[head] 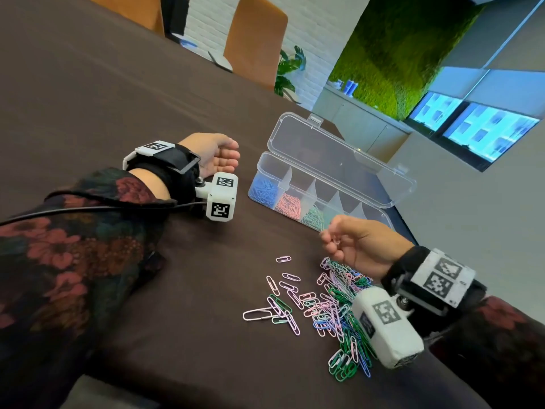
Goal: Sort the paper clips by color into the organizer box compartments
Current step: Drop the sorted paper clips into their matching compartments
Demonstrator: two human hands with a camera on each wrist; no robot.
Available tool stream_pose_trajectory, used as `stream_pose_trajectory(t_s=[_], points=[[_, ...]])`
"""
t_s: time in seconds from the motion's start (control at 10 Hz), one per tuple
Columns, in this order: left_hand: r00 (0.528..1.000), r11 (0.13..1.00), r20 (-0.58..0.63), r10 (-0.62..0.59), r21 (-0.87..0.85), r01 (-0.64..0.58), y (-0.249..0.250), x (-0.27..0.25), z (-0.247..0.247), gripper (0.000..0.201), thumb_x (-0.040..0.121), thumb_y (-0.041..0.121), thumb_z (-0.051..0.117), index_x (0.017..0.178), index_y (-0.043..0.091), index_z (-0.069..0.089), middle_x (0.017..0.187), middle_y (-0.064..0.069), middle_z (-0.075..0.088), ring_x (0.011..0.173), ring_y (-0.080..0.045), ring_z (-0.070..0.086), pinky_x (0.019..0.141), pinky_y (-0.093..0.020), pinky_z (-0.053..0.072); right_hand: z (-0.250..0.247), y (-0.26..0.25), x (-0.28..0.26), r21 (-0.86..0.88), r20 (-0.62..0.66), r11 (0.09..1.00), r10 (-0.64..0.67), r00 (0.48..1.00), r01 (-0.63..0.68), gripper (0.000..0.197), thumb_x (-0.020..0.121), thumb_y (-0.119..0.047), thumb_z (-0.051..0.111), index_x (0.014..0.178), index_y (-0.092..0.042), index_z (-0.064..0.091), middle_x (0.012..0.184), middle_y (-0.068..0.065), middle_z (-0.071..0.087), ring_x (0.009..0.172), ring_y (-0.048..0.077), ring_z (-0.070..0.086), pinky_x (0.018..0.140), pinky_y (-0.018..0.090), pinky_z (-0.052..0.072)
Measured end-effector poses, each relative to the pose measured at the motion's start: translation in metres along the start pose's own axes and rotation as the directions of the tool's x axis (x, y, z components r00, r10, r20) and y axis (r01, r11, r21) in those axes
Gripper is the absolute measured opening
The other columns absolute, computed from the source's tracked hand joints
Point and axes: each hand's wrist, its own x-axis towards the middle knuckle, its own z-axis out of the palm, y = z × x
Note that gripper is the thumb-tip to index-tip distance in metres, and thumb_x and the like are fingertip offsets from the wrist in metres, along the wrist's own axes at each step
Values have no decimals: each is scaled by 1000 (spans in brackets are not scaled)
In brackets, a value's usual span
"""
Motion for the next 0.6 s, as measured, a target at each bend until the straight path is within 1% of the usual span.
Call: stream_pose_trajectory(t_s=[0.1, 0.2, 0.3, 0.4, 0.5, 0.6], points=[[1000, 1000, 4, 0, 6, 0, 0, 1, 0, 16, 96, 17, 46, 85, 11, 55, 77, -4, 55, 64, -14, 54, 50, -16, 50, -10, 1, 3, 59, -63, 998, 17, 998, -14, 22, 90, 7, 36, 88, -10, 50, 60, 7, 52, 47, 15, 49, 41, 19, 42], [1000, 1000, 5, -6, 6, 6, 0, 2, -2, 15, 96, 18, 46, 86, 11, 56, 78, -4, 56, 65, -14, 55, 52, -18, 50, -12, 4, 2, -298, -21, 954, 14, 1000, -20, 24, 91, 6, 37, 90, -10, 56, 61, 2, 44, 46, 10, 38, 39, 18, 30], [1000, 1000, 7, -12, 7, 12, -1, 4, -3, 16, 96, 18, 46, 87, 11, 56, 79, -3, 56, 65, -13, 55, 54, -19, 50, -6, 0, -7, -777, 143, 621, 17, 990, 101, 10, 90, -8, 58, 86, -17, 59, 59, -11, 43, 48, 2, 35, 45, 14, 29], [1000, 1000, 7, -13, 12, 13, -1, 4, -3, 16, 96, 19, 46, 87, 11, 56, 79, -3, 56, 66, -13, 55, 56, -20, 49, 1, -1, -8, -959, 264, 121, 44, 963, 258, 16, 82, -16, 71, 87, -22, 57, 59, -12, 40, 51, -1, 41, 52, 11, 34], [1000, 1000, 7, -14, 14, 14, -1, 5, -2, 17, 97, 19, 45, 86, 11, 56, 79, -3, 56, 66, -13, 55, 58, -20, 49, 4, 2, -4, -959, 283, -12, 39, 958, 283, 15, 81, -15, 71, 82, -21, 57, 65, -11, 44, 59, 2, 41, 58, 11, 35], [1000, 1000, 5, -15, 6, 15, -1, 5, -2, 17, 97, 19, 45, 87, 11, 56, 79, -3, 56, 66, -13, 55, 57, -20, 49, -1, 3, 1, -953, 301, -6, 51, 952, 302, 15, 83, -16, 69, 76, -20, 56, 68, -9, 49, 62, 4, 42, 59, 14, 34]])
